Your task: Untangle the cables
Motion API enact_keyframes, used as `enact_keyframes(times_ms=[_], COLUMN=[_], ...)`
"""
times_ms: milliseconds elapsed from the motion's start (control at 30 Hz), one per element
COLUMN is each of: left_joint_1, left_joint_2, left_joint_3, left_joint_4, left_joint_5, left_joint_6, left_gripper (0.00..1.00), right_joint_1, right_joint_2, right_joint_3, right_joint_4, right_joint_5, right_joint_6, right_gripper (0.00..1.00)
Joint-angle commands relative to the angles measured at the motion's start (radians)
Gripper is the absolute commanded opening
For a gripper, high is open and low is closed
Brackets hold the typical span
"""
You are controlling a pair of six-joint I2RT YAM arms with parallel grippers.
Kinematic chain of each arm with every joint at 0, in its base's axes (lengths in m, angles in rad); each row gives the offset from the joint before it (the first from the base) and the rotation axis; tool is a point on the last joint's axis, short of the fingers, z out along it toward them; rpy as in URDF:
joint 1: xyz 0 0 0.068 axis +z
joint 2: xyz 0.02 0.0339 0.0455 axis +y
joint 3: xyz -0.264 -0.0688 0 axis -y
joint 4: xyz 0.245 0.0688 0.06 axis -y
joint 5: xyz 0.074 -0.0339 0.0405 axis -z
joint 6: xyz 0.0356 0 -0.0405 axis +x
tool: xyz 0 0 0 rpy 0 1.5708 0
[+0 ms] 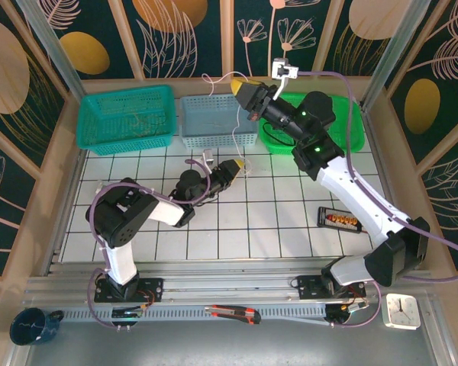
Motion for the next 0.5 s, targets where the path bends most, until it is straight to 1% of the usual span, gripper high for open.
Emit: enact_keyframes(times_ms=[0,67,133,233,333,433,467], left_joint_1=[-0.009,-0.012,-0.015,-0.018,-0.017,-0.018,-0.017], left_joint_2=[0.019,0.026,0.034,0.043,0.043,0.033,0.025], left_joint_3=[0.028,0.031,0.037,0.038,0.025,-0.002,-0.017], left_joint_4=[0.040,0.043,0.052,0.065,0.079,0.093,0.097], left_joint_5=[0.025,0.031,0.036,0.038,0.028,0.007,-0.004], left_joint_6=[0.021,0.024,0.026,0.026,0.024,0.028,0.031], left_gripper=[0.51,0.48,0.40,0.22,0.00,0.00,0.00], right_joint_1=[0.020,0.025,0.028,0.027,0.011,-0.019,-0.063], right_joint_2=[0.003,0.011,0.017,0.016,0.006,-0.018,-0.030], right_joint_3=[-0.006,-0.002,0.001,0.007,0.010,-0.006,-0.018], right_joint_4=[0.071,0.073,0.073,0.063,0.053,0.056,0.057], right_joint_5=[-0.019,-0.021,-0.021,-0.014,-0.010,-0.016,-0.017], right_joint_6=[0.023,0.024,0.024,0.015,0.007,0.024,0.034], right_gripper=[0.00,0.00,0.00,0.00,0.00,0.00,0.00])
